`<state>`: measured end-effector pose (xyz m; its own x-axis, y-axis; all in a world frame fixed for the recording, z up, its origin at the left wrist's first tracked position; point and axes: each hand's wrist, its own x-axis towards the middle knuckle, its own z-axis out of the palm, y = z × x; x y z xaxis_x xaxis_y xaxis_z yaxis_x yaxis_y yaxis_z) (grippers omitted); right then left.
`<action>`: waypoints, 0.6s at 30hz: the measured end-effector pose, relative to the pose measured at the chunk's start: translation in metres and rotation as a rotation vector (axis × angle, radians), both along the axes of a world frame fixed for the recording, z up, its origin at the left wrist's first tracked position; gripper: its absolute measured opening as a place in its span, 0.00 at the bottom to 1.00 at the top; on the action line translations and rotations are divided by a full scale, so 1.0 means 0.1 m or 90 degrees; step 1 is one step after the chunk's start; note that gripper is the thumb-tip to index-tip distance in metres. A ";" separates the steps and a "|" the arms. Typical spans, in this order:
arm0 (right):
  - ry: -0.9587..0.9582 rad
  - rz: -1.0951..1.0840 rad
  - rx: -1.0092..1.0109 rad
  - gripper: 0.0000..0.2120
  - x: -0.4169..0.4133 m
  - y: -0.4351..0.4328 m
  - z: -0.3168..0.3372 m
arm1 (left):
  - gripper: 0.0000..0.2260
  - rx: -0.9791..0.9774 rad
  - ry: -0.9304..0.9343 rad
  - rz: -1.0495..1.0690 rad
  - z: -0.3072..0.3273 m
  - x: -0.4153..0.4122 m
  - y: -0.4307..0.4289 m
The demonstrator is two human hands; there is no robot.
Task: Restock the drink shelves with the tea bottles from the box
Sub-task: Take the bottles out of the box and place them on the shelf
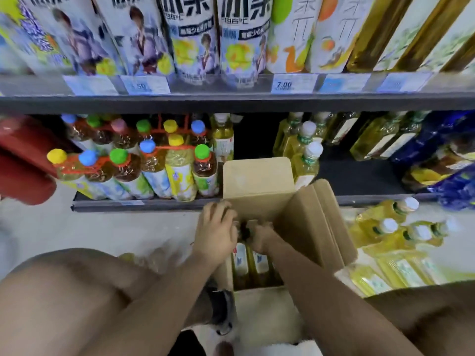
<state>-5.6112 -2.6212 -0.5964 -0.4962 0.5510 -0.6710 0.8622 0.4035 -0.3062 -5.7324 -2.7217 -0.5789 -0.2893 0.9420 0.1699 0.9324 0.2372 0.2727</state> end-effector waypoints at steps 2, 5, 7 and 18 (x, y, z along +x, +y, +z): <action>-0.035 0.015 -0.027 0.26 -0.09 -0.01 -0.20 | 0.13 0.036 -0.006 0.001 -0.06 0.01 -0.05; -0.031 -0.033 -0.035 0.27 -0.22 -0.04 -0.46 | 0.10 0.061 -0.032 0.009 -0.11 0.01 -0.06; -0.036 -0.039 -0.008 0.30 -0.26 -0.10 -0.45 | 0.09 0.061 -0.044 0.009 -0.14 0.00 -0.04; -0.103 -0.233 -0.117 0.25 -0.66 0.16 -0.33 | 0.10 0.020 -0.086 0.010 -0.12 -0.01 0.02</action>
<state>-5.6775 -2.6050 -0.6294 -0.1711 0.5353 -0.8271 0.9810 0.0147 -0.1934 -5.7337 -2.7198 -0.5909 -0.3262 0.9319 0.1584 0.8830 0.2406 0.4031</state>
